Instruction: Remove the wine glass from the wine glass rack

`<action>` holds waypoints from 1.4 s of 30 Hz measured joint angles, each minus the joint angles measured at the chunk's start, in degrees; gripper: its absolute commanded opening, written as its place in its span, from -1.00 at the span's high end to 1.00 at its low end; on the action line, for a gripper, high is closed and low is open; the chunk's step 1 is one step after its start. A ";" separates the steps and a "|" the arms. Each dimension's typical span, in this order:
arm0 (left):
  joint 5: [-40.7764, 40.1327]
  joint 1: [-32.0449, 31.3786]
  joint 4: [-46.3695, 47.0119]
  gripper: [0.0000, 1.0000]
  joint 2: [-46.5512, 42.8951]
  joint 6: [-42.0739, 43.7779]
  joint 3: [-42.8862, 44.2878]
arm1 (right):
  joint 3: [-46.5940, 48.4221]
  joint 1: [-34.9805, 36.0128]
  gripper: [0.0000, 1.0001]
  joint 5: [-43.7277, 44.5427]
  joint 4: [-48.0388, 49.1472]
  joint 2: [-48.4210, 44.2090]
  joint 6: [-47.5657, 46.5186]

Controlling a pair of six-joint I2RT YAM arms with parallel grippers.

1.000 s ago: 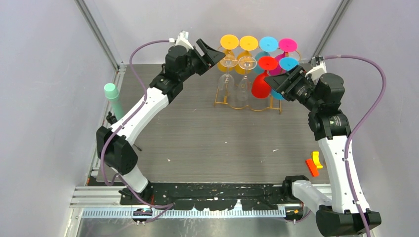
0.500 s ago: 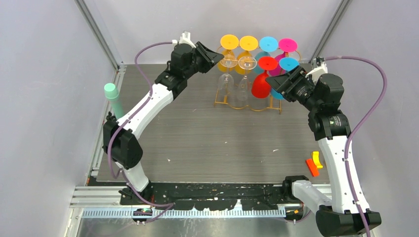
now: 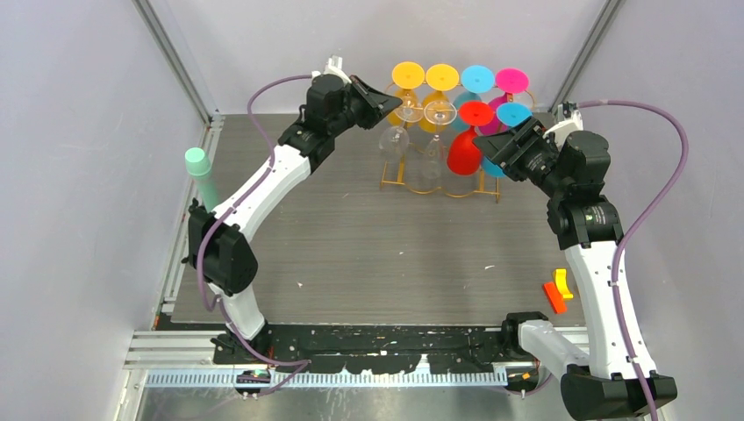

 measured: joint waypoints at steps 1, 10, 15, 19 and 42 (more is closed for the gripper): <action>0.20 0.00 0.26 1.00 0.00 -0.22 0.09 | 0.00 0.00 -0.18 0.13 -0.02 0.00 0.00; 1.60 0.04 0.44 1.00 -0.02 -1.49 0.37 | 0.00 0.17 -0.17 0.83 -0.02 0.00 0.00; 2.25 0.04 0.52 1.00 -0.02 -2.73 0.35 | 0.00 0.46 -0.17 1.25 0.00 0.04 0.02; 2.23 0.11 1.09 1.00 -0.37 -3.28 -0.31 | 0.00 0.57 -0.17 1.25 0.00 0.28 0.04; 2.45 0.15 5.60 1.00 -8.15 -6.03 -9.03 | -0.02 0.74 -0.48 -1.33 0.72 0.79 0.24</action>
